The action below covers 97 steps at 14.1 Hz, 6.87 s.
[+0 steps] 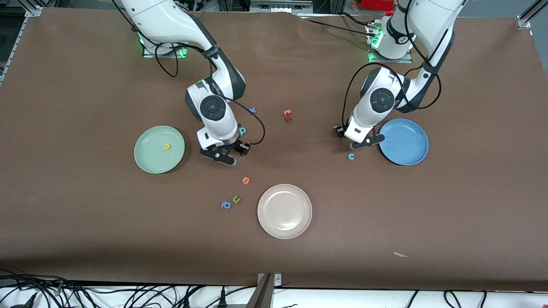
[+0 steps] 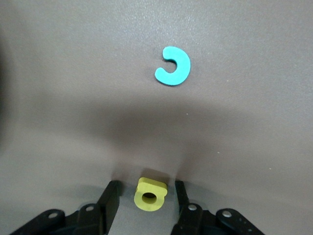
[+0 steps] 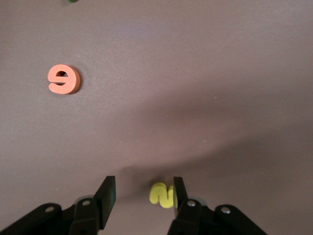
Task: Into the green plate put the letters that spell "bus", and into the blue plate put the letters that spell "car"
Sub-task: 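Grasp the yellow 2 with the right gripper while the left gripper places letter, then carry the yellow 2 toward the green plate while the left gripper reaches teal c, then release the yellow 2 on the green plate while the left gripper grasps teal c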
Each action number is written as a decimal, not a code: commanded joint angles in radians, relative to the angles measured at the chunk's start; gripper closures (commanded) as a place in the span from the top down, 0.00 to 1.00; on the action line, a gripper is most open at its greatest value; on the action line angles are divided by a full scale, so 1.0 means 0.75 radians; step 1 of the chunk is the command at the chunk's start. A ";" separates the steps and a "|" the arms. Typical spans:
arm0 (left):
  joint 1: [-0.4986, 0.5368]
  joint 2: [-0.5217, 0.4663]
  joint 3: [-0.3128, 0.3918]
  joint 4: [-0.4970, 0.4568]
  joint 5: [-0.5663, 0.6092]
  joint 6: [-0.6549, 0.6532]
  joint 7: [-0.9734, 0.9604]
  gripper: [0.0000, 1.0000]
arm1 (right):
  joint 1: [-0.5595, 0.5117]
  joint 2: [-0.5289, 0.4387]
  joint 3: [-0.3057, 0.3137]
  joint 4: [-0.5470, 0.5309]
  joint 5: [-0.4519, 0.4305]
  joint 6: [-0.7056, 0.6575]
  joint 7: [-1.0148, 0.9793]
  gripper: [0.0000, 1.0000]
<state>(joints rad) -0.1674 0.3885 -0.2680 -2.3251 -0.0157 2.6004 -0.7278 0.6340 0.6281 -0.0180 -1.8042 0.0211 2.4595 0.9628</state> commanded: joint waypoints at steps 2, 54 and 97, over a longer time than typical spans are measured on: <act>-0.008 -0.001 0.004 -0.007 0.035 0.022 -0.036 0.38 | 0.008 0.034 -0.011 0.037 -0.010 -0.023 0.021 0.56; 0.336 0.132 -0.156 0.429 -0.047 -0.304 0.181 0.97 | 0.061 0.028 -0.060 -0.049 -0.010 -0.121 -0.024 0.16; 0.323 0.225 -0.158 0.558 0.289 -0.450 -0.016 0.00 | -0.080 -0.289 -0.044 -0.221 0.129 -0.273 -0.267 0.83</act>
<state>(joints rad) 0.0439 0.5967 -0.3812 -1.9212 0.1653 2.3546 -0.8118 0.5819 0.4304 -0.0800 -1.9487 0.1073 2.2319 0.7303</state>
